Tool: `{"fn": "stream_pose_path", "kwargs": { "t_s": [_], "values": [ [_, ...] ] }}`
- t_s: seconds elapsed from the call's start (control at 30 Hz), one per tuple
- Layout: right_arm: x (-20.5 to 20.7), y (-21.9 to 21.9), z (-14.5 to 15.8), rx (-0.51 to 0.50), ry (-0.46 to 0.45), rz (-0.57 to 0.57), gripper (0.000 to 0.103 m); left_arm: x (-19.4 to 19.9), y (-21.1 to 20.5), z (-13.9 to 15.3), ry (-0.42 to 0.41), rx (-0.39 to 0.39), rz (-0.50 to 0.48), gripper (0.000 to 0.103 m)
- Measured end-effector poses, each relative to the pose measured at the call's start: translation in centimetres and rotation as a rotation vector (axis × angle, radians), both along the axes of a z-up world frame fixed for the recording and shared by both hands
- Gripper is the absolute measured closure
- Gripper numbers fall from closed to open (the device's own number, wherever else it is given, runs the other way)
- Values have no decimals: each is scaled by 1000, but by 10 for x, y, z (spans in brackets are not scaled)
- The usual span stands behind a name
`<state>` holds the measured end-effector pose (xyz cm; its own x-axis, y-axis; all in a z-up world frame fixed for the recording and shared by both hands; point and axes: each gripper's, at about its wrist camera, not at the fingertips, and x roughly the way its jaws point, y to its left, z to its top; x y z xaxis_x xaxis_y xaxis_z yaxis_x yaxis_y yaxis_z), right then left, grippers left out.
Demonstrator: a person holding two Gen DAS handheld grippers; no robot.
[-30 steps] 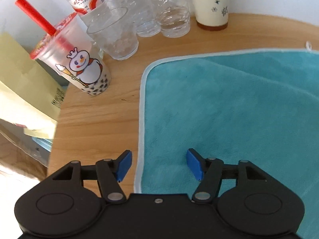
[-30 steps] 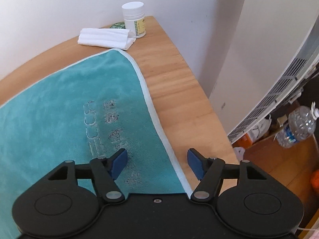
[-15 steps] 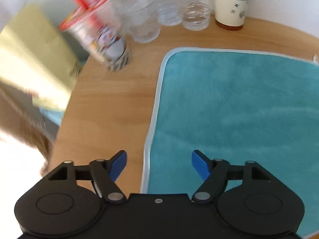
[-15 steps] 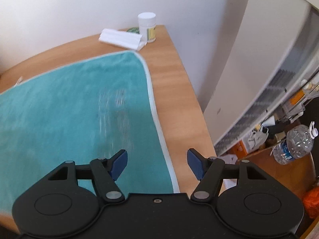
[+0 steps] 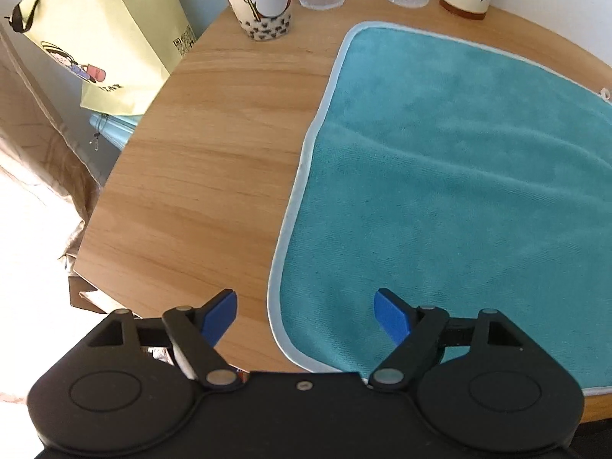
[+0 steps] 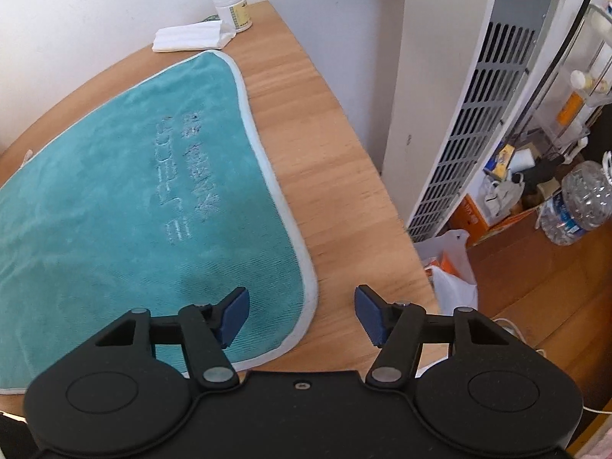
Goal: Fold towel
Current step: 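Move both grippers to the hemmed edge of the towel, then grasp the towel hem with the right gripper while the left gripper grasps the hem beside it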
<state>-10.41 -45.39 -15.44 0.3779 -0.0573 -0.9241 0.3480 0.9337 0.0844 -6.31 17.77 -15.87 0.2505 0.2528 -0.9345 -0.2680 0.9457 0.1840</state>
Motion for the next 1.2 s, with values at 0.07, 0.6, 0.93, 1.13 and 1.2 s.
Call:
{"fn": "stream_pose_path", "kwargs": {
  "t_s": [0.07,0.6,0.93,1.13,1.2],
  "values": [
    [1,1,0,2,-4,4,37,-1,0,-1,1,-5,-3,22],
    [-8,-3,1,57,-5,-26,67,-4,12,-13,17,-79,1,23],
    [-6,-9,0,85,9,-56,89,-7,23,-14,6,-164,22,35],
    [-6,-10,-1,107,2,-81,92,-7,20,-14,6,-167,-16,40],
    [-6,-11,-1,112,3,-87,93,-6,19,-14,7,-167,-25,45]
  ]
}}
